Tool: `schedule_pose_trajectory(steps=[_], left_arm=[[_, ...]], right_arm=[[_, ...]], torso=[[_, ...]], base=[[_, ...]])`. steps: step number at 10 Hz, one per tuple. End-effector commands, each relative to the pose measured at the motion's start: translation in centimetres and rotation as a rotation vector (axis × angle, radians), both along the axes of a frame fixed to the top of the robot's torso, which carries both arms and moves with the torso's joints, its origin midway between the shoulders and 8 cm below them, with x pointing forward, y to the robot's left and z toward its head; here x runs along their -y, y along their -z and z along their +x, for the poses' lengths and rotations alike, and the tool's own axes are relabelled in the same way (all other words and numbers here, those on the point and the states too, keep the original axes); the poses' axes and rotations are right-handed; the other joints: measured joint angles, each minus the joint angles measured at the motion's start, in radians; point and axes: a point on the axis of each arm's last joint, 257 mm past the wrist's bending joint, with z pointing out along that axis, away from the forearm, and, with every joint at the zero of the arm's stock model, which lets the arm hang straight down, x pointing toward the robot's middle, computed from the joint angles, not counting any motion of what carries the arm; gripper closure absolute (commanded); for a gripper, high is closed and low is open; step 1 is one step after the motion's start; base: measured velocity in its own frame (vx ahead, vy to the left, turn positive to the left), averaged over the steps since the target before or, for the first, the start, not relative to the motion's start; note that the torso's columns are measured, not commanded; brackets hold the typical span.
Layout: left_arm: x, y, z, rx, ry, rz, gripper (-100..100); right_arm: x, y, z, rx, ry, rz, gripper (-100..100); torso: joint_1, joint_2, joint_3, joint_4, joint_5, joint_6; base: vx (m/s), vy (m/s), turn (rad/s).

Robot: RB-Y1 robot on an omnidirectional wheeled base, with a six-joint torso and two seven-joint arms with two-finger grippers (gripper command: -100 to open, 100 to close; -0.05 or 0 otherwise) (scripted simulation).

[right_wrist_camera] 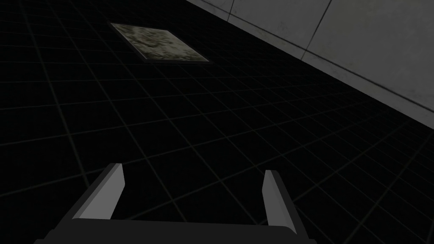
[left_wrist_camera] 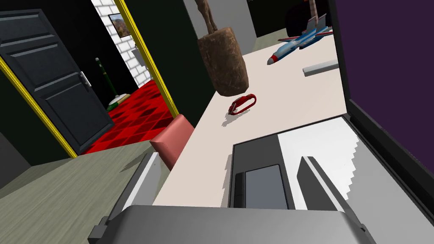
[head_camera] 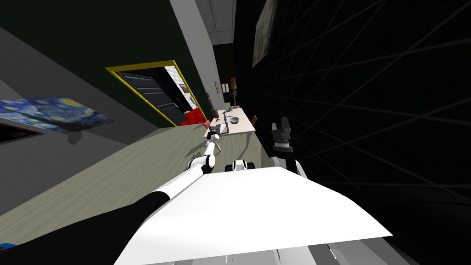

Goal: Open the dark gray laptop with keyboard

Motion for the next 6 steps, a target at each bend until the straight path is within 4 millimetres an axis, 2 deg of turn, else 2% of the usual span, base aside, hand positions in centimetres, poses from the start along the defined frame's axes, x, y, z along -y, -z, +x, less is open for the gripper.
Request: schedule_pose_trajectory(steps=[1,2,4,5,6], left_arm=[[-0.9,-0.1,0.1,-0.009,-0.009,0.038,-100],[-0.1,0.2,0.1,-0.014,0.0,0.037,-100],[-1.4,-0.2,0.2,-0.021,-0.012,0.079,-100],[1.5,0.7,0.3,-0.03,0.018,0.05,-100],[2.7,1.1,0.3,-0.034,0.03,0.037,-100]], right_arm=[[0.0,0.0,0.0,0.0,0.0,0.0,0],[0.0,0.0,0.0,0.0,0.0,0.0,0],[0.0,0.0,0.0,0.0,0.0,0.0,0],[0.0,0.0,0.0,0.0,0.0,0.0,0],[0.0,0.0,0.0,0.0,0.0,0.0,0]], torso=[[-0.001,0.0,0.0,0.0,0.0,0.0],[-0.005,-0.001,0.0,0.0,-0.001,0.001],[-0.003,0.0,0.0,0.0,-0.001,0.0],[0.0,0.001,0.001,0.0,0.0,0.0],[0.0,0.001,0.0,0.0,0.0,0.001]], base=[[0.022,-0.125,0.014],[0.033,-0.173,0.015],[0.015,-0.175,0.009],[0.014,-0.182,0.018],[0.01,-0.129,0.004]])
